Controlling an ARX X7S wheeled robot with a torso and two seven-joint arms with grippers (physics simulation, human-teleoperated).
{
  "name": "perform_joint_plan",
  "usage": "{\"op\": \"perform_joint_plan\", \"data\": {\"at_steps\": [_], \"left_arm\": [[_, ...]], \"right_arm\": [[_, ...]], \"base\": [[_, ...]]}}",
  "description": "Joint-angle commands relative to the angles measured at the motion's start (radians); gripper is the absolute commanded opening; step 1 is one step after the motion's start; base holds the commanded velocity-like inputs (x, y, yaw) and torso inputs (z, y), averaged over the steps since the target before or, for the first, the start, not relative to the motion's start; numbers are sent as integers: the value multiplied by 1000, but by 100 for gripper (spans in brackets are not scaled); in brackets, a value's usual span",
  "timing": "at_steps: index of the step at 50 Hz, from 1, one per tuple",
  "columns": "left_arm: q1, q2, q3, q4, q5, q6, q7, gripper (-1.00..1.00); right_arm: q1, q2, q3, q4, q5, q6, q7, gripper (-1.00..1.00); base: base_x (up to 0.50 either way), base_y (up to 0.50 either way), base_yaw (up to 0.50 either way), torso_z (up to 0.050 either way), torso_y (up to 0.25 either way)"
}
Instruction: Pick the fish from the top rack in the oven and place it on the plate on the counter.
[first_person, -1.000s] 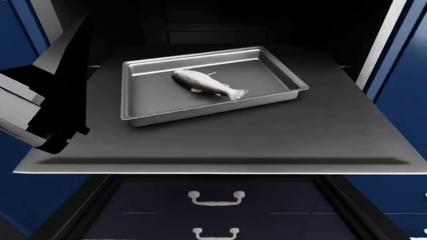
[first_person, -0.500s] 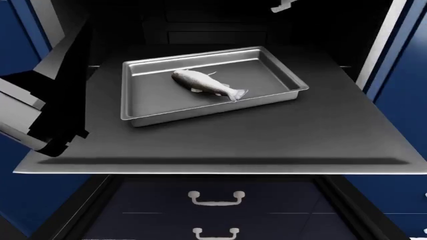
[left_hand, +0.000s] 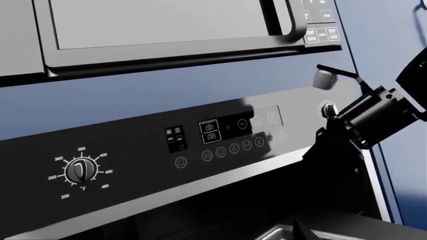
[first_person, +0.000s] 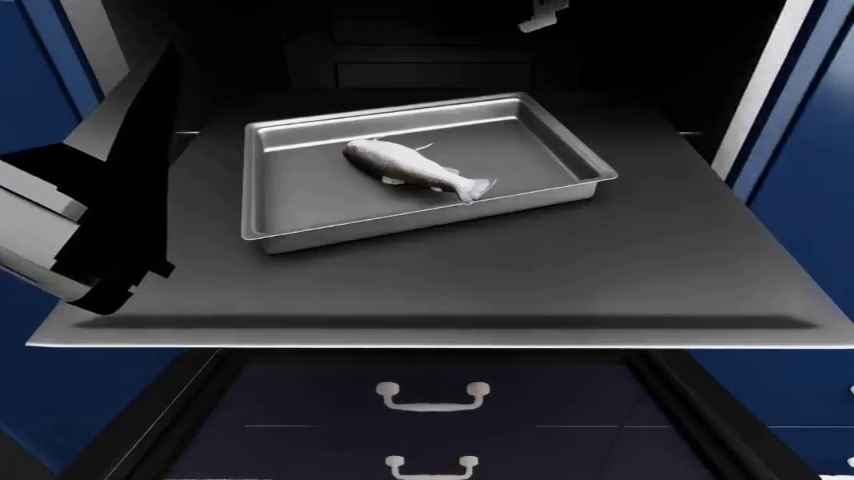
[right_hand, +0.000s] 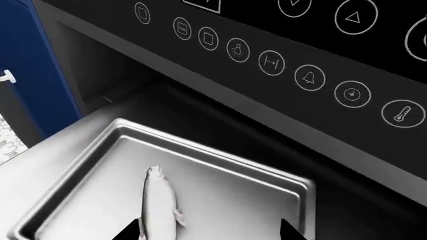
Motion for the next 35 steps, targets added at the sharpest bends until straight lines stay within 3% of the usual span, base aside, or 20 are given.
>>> {"op": "perform_joint_plan", "data": {"at_steps": [1, 35], "left_arm": [[15, -2, -13, 3, 6, 5, 9, 100], [42, -14, -29, 9, 16, 18, 26, 100]], "right_arm": [[32, -66, -64, 94, -44, -41, -77, 100], [1, -202, -103, 199, -71, -138, -145, 100]], "base": [[0, 0, 0, 0, 0], [0, 0, 0, 0, 0]]}}
